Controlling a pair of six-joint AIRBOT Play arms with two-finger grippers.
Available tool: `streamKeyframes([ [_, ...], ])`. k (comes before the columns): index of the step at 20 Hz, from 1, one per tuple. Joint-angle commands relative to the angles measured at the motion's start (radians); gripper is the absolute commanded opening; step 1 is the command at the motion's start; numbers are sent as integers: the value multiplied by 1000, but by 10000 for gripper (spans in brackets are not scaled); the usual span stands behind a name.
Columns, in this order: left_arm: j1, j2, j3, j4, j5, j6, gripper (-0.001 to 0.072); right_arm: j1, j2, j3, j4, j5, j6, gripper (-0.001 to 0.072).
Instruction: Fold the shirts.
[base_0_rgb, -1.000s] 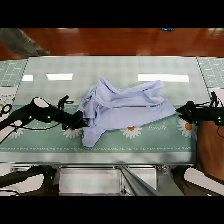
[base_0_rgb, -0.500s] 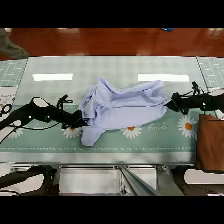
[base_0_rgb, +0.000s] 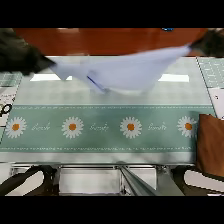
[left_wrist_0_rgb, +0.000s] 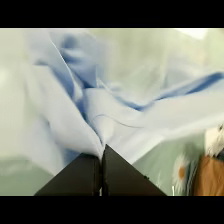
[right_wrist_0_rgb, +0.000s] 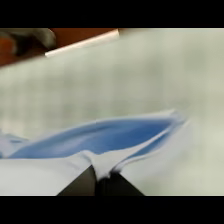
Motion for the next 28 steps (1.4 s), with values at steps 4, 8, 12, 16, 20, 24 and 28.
streamKeyframes([
  [4, 90, 54, 696, 21, -79, -18, 20, 47, 238, 397, -61, 18, 34, 24],
  [8, 90, 162, 776, 79, -101, -17, 20, 47, 434, 396, -226, 46, 34, 25],
  [12, 90, 334, 755, 206, -162, -7, 20, 47, 581, 379, -362, 130, 51, 24],
  [16, 80, 459, 754, 233, -171, -6, 20, 47, 684, 286, -420, 176, 70, 24],
  [20, 63, 483, 726, 236, -246, -6, 20, 47, 731, 203, -419, 196, 87, 24],
  [24, 67, 434, 505, 237, -235, -6, 20, 46, 704, 79, -357, 198, 88, 25],
  [28, 62, 277, 228, 151, -210, 22, 20, 47, 614, -151, -271, 171, 27, 25],
])
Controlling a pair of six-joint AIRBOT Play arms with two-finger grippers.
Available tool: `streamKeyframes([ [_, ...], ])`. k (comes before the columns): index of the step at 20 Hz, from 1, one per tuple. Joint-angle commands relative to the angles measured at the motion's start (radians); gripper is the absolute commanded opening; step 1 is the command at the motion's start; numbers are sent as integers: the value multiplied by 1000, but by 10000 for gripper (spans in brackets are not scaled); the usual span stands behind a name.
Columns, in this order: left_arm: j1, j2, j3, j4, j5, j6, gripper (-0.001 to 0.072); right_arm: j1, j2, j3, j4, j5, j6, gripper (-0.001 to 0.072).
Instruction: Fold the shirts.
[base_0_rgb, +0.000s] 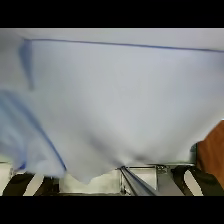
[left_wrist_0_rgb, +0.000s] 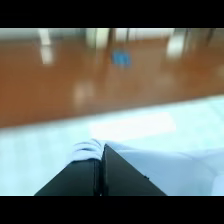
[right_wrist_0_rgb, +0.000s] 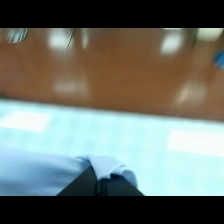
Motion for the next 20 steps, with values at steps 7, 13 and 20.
streamKeyframes([
  [7, -170, -638, -217, -135, 355, 122, 20, 0, -518, -294, 106, -362, -114, 25],
  [13, -244, -1028, 24, -135, 470, 39, 20, 0, -995, -105, 348, -448, -144, 25],
  [20, -232, -1088, 75, -111, 309, -2, 508, -34, -1170, -29, 508, -360, -151, 411],
])
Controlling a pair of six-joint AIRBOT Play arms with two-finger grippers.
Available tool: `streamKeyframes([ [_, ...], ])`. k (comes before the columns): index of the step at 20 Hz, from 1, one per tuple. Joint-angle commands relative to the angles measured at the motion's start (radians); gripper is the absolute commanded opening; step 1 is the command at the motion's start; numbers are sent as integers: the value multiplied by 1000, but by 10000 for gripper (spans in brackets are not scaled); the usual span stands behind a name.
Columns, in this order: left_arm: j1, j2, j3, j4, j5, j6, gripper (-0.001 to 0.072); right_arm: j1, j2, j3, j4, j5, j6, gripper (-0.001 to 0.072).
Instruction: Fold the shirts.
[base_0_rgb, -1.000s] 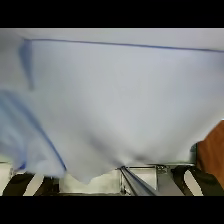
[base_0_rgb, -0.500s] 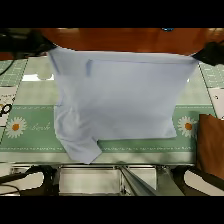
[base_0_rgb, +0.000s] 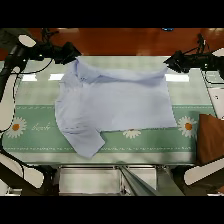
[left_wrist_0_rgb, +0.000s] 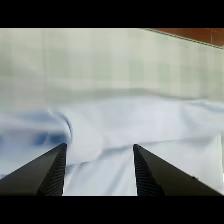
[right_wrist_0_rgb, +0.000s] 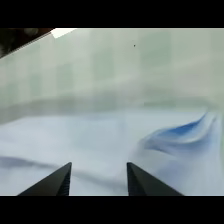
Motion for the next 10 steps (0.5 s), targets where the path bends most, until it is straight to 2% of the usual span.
streamKeyframes([
  [1, 46, -23, 66, 64, -216, -32, 507, -55, -50, 53, 76, 120, 2, 411],
  [3, 126, -6, 113, 219, -444, -179, 503, -133, -18, 79, 74, 249, 19, 410],
  [4, 160, 24, 106, 319, -503, -249, 479, -177, 12, 79, 66, 323, 19, 410],
  [5, 192, 71, 97, 402, -518, -258, 389, -209, 46, 77, 40, 407, -6, 410],
  [6, 216, 117, 86, 442, -510, -253, 374, -224, 87, 59, 0, 469, -48, 410],
  [7, 240, 164, 71, 441, -512, -224, 384, -232, 144, 10, -73, 473, -48, 410],
  [9, 268, 259, -21, 444, -544, -163, 497, -239, 273, -160, -165, 391, -25, 410],
  [10, 280, 314, -109, 451, -549, -144, 506, -245, 336, -266, -177, 339, -24, 410],
])
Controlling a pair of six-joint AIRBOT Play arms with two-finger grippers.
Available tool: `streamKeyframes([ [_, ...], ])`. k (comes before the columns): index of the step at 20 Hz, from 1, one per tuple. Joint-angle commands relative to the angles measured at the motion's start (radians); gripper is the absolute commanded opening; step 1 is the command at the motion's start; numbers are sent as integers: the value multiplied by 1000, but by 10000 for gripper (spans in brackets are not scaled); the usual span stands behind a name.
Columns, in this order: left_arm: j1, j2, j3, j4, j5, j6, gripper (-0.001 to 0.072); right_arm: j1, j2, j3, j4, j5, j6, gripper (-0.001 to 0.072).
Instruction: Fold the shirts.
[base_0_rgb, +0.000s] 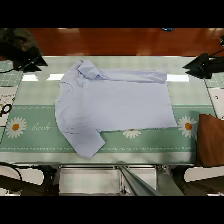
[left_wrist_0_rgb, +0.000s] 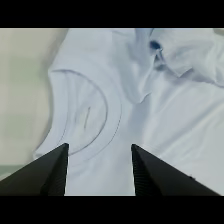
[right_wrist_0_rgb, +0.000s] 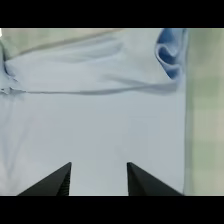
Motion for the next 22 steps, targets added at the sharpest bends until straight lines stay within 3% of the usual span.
streamKeyframes([
  [1, 66, 187, -238, 79, -64, 52, 506, -31, 207, -297, -102, -73, -5, 410],
  [4, 138, 429, -691, 61, 94, 92, 506, -56, 372, -618, -99, -185, -89, 410],
  [6, 227, 559, -957, -114, 174, 185, 506, -102, 434, -762, -94, -243, -114, 410],
  [9, 351, 639, -1226, -339, 180, 322, 506, -142, 476, -864, -32, -249, -134, 410],
  [12, 370, 626, -1326, -350, 188, 337, 506, -133, 500, -869, 1, -241, -143, 410],
  [22, 342, 476, -1333, -377, 253, 334, 506, -133, 500, -869, 15, -229, -146, 410],
])
